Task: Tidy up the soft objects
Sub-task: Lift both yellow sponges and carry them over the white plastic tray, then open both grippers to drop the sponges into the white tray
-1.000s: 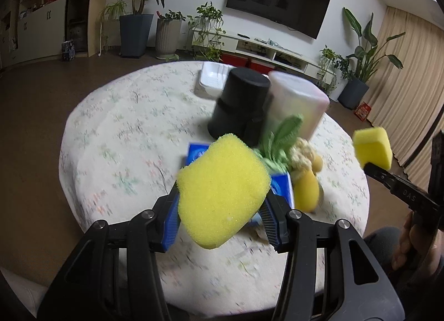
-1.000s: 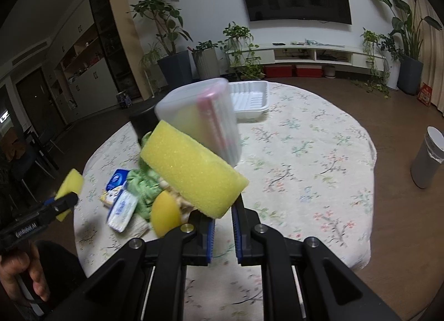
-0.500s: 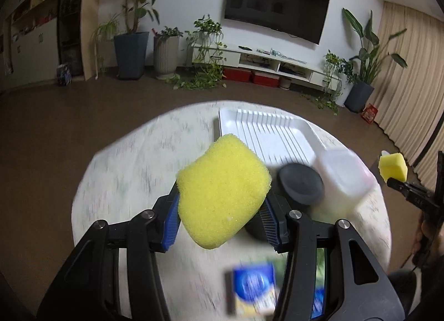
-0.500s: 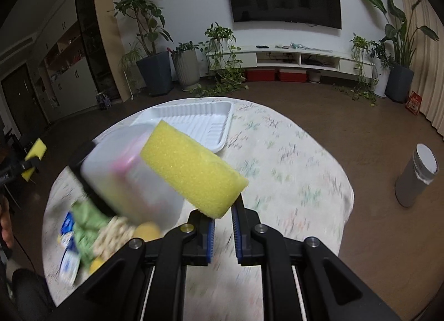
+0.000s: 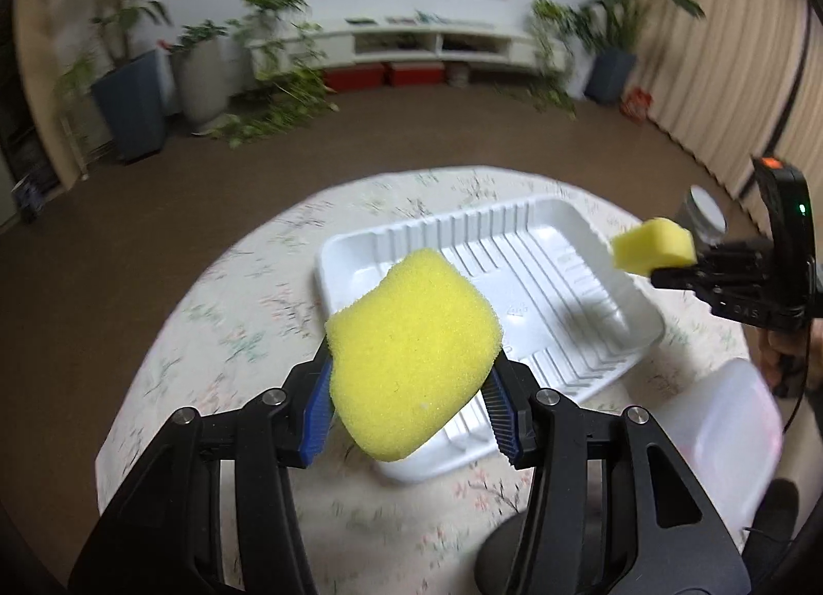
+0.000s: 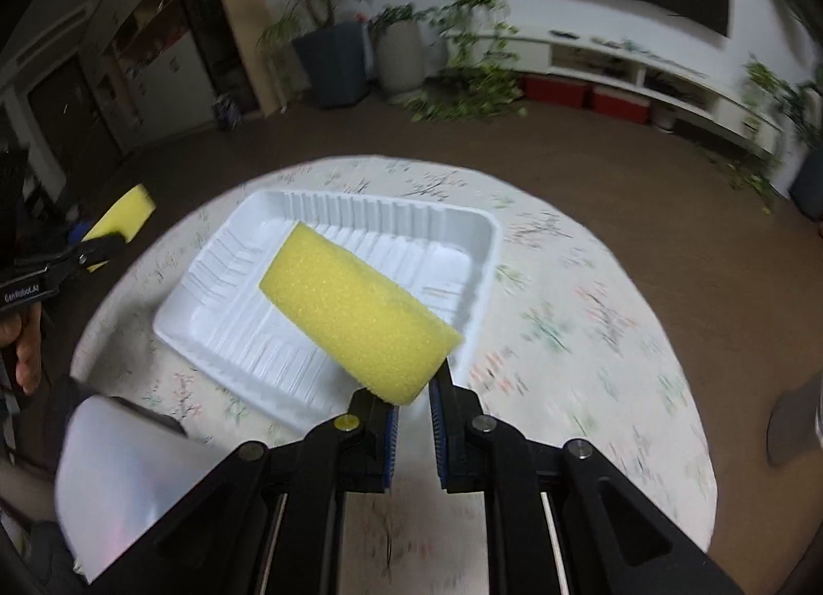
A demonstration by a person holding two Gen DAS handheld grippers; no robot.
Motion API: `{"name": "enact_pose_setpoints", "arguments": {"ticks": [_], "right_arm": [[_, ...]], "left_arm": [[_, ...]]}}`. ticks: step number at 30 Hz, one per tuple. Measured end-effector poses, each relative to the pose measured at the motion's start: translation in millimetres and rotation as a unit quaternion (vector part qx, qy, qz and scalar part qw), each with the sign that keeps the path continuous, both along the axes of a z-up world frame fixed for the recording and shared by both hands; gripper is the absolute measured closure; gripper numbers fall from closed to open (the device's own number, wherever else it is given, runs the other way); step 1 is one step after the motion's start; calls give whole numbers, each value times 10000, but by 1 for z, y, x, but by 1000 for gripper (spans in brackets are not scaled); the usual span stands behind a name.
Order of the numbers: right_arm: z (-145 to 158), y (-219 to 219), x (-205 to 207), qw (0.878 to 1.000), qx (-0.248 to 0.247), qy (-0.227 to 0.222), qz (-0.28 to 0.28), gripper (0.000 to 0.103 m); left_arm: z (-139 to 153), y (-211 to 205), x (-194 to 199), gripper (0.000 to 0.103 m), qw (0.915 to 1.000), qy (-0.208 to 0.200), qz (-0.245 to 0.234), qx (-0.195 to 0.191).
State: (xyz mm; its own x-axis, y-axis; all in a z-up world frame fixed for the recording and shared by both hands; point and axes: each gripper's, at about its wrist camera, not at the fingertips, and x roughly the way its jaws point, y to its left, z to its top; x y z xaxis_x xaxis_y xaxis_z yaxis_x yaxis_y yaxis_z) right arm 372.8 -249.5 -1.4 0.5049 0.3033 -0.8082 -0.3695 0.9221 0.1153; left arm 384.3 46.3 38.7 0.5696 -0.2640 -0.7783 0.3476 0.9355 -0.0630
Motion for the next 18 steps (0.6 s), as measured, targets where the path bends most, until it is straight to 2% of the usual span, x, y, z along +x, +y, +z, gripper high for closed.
{"name": "enact_pose_setpoints", "arguments": {"ticks": [5,10,13,18], "right_arm": [[-26,28,23,9979,-420,261,422,90],[-44,36,30,9963,-563,394,522,88],[-50,38,30,9955,-675,380,544,87],[-51,37,28,9957,-699,327,508,80]], "left_arm": [[-31,-20,13,52,9987,259,-323,314],[-57,-23,21,46,9971,558,-258,438],[-62,-18,23,43,9972,612,-189,382],[-62,-21,21,38,9970,600,-273,405]]}}
